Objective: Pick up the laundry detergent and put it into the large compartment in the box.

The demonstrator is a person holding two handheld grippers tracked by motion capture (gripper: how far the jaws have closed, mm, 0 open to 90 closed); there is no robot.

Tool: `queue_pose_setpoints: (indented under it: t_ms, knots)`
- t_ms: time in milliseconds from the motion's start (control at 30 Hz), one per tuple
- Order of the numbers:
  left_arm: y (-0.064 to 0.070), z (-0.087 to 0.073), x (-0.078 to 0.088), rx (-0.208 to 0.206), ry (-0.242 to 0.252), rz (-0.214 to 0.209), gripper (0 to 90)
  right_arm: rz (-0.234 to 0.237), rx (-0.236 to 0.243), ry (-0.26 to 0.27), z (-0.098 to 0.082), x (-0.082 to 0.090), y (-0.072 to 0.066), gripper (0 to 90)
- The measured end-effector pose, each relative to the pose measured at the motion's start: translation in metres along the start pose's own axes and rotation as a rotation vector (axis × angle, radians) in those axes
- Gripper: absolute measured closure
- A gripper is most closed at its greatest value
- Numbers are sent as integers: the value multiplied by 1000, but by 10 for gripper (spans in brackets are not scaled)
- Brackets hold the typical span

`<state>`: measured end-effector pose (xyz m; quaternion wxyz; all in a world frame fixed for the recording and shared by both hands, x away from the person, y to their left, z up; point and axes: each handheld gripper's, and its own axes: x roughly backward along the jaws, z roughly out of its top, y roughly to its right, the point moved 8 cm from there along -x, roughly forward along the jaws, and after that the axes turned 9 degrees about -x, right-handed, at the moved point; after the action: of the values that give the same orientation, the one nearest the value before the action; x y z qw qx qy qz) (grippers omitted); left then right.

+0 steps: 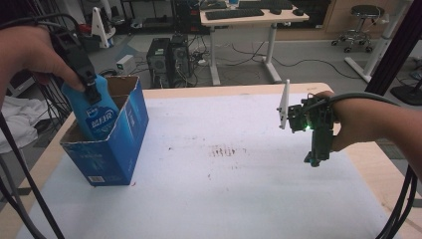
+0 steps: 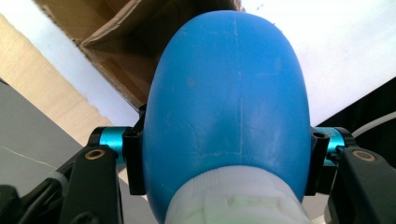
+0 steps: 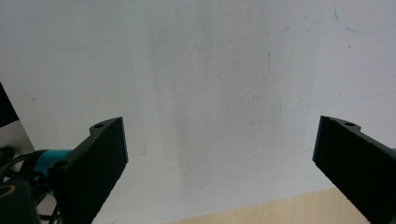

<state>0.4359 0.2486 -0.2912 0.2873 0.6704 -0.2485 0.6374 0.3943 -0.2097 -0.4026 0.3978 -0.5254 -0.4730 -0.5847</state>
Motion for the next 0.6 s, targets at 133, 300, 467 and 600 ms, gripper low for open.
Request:
queue_pose_setpoints:
  t_ms: [133,300,467,600]
  knots:
    - [1,0,-11,-59,-16,3,379,2,0,1,0,-1,0,22]
    - [2,-1,-23,-149,-39,22,379,3,3,-1,1,-3,0,21]
    - [3,0,-35,-173,-42,29,379,5,2,-3,2,-5,-1,22]
    - [2,-1,-44,-175,-43,19,378,8,10,1,3,-5,-1,22]
